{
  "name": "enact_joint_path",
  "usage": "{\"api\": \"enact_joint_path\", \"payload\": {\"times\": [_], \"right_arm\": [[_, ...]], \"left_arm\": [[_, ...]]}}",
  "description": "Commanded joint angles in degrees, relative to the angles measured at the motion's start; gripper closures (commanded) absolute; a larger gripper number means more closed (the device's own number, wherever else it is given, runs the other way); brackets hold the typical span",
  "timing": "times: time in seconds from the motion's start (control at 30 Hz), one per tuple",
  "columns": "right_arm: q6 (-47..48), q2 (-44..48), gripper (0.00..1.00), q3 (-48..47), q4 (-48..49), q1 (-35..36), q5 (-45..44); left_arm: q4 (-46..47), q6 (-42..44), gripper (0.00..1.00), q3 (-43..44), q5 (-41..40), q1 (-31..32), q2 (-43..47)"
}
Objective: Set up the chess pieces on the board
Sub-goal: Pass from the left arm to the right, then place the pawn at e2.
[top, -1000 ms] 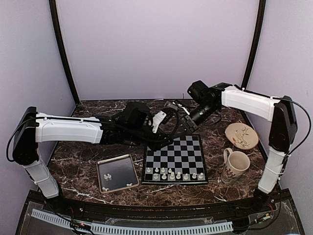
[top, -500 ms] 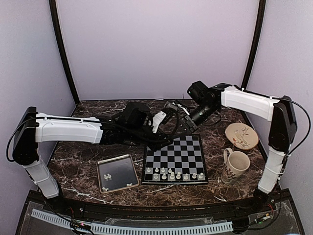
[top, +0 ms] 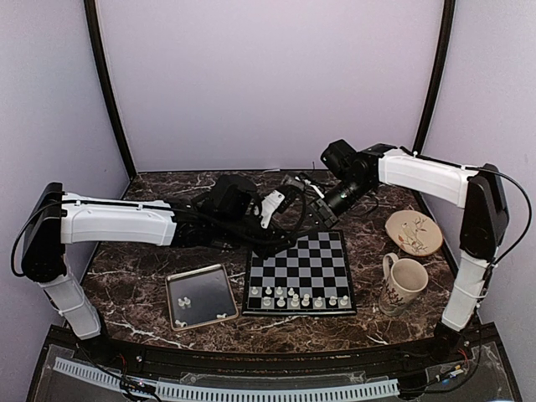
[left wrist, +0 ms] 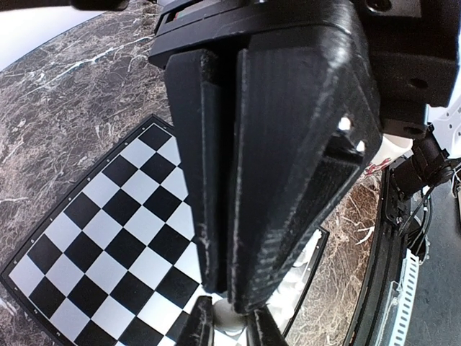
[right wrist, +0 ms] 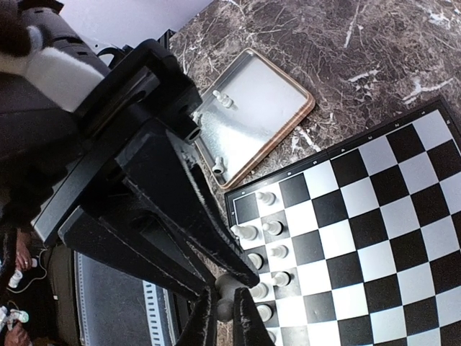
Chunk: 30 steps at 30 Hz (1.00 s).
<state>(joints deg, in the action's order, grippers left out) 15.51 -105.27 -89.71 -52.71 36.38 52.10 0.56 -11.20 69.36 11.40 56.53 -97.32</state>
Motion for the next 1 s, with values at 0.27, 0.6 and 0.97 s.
{"api": "enact_joint_path", "payload": {"times": [0.27,0.6,0.97], "right_arm": [[2.2,0.8,0.96,2.2,0.7,0.0,-4.6],[6.6,7.8,0.96,13.1,5.3,-0.7,-18.0],[12.1,13.3,0.96,25.9,13.1,5.0,-34.7]], "left_arm": [[1.0,0.9,0.63,-1.3,-3.9,0.4,1.3],[-5.0,3.3,0.56,-8.4,-10.7,0.3,8.4],[-5.5,-3.5,0.55,-9.1,-9.0,-1.4,9.8]]}}
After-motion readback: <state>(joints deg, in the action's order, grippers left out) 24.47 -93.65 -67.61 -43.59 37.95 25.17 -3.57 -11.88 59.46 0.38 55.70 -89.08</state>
